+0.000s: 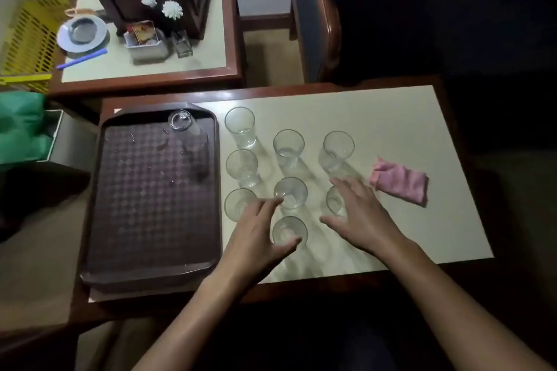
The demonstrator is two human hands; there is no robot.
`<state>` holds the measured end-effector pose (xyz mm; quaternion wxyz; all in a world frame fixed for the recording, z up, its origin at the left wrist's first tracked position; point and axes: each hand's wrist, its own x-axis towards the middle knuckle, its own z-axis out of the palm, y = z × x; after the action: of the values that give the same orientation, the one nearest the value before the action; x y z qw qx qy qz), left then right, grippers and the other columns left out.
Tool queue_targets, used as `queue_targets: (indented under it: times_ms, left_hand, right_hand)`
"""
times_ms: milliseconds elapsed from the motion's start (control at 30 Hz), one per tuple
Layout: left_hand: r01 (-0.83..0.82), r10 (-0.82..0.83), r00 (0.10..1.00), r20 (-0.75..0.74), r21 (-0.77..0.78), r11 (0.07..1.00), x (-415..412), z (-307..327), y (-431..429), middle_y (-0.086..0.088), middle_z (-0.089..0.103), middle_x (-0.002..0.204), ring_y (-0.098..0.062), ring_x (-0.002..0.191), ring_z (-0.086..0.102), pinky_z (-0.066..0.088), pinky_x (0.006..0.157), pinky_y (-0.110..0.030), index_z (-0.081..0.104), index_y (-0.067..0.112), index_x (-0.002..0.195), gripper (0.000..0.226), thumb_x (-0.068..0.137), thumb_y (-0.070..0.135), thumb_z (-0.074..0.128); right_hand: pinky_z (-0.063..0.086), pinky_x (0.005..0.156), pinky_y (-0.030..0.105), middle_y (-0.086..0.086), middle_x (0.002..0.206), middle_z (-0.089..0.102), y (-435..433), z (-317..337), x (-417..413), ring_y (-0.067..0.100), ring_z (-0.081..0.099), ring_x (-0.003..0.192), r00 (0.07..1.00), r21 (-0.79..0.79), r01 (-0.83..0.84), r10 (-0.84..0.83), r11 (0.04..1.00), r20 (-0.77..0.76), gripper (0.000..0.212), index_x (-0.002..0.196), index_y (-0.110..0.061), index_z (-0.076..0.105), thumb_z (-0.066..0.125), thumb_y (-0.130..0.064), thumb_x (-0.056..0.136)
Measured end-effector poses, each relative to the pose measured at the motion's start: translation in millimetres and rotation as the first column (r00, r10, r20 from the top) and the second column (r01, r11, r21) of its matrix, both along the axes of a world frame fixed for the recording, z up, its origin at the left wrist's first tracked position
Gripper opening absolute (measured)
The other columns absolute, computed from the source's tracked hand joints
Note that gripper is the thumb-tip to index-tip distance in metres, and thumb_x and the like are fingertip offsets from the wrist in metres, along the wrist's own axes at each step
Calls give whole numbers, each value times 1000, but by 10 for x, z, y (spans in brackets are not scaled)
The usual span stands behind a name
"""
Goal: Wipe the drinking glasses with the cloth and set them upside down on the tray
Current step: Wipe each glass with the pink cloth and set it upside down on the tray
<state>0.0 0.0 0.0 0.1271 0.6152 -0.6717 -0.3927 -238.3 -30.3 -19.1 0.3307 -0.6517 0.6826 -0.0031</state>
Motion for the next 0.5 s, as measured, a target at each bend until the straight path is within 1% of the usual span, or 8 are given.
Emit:
queue_targets:
  times_ms: [100, 133, 200, 267, 367, 433, 467, 500]
  left_hand:
    - [42, -40, 999, 18, -100, 994, -100, -296, 104, 12, 47, 136, -5, 126, 47, 41, 103, -20, 41, 32, 150, 90, 75, 56, 84]
    - [52, -50, 999, 20, -129, 990, -117, -379, 142, 11, 49, 136, -7, 125, 48, 41, 103, -20, 43, 30, 150, 91, 73, 55, 85]
    - [59, -58, 998, 11, -193, 979, -152, -535, 206, 8, 55, 133, -11, 121, 52, 35, 100, -14, 46, 23, 148, 90, 72, 49, 88]
    - [29, -32, 999, -7, -281, 959, -155, -652, 228, 9, 58, 128, -10, 114, 54, 34, 97, -13, 49, 22, 145, 86, 72, 43, 90]
    - [-31, 15, 999, -48, -350, 936, -174, -779, 253, 15, 57, 124, -5, 109, 53, 38, 94, -13, 49, 28, 143, 82, 73, 43, 91]
    - [-47, 27, 998, -56, -404, 913, -189, -865, 265, 16, 58, 122, -4, 107, 53, 37, 94, -9, 50, 28, 143, 81, 74, 45, 89]
    - [-61, 37, 997, -64, -426, 903, -202, -909, 273, 15, 58, 121, -5, 107, 53, 37, 94, -8, 51, 28, 143, 81, 74, 46, 89]
    - [-76, 48, 996, -72, -445, 892, -224, -951, 281, 14, 59, 121, -6, 107, 55, 38, 93, -10, 51, 26, 143, 81, 74, 47, 89]
  right_hand:
    - [47, 105, 38, -6, 158, 33, 61, -254, -51, 19, 39, 144, 999, -121, 27, -22, 992, 44, 83, 157, -34, 34, 77, -39, 86]
    - [47, 102, 35, -6, 156, 36, 84, -337, -77, 19, 42, 142, 999, -149, 20, -13, 989, 47, 81, 157, -35, 35, 76, -35, 87]
    - [44, 95, 27, -6, 151, 40, 121, -448, -92, 17, 46, 137, 999, -209, 5, 2, 978, 37, 77, 155, -36, 37, 75, -30, 88]
    - [41, 92, 25, -8, 145, 43, 118, -485, -119, 13, 48, 131, 999, -247, 3, 6, 969, 36, 75, 152, -40, 39, 74, -31, 87]
    - [49, 95, 32, -9, 139, 47, 90, -503, -141, 12, 51, 126, 999, -271, -11, 22, 963, 37, 72, 146, -44, 42, 73, -35, 82]
    - [52, 96, 37, -8, 137, 50, 82, -514, -156, 13, 54, 121, 998, -275, -27, 41, 961, 45, 69, 142, -45, 44, 73, -37, 80]
    - [52, 96, 38, -8, 135, 51, 83, -523, -167, 13, 56, 118, 998, -280, -29, 45, 960, 50, 68, 140, -46, 44, 73, -38, 79]
    - [52, 96, 38, -8, 134, 52, 89, -530, -183, 13, 58, 115, 997, -288, -30, 48, 957, 54, 67, 139, -46, 45, 73, -39, 78]
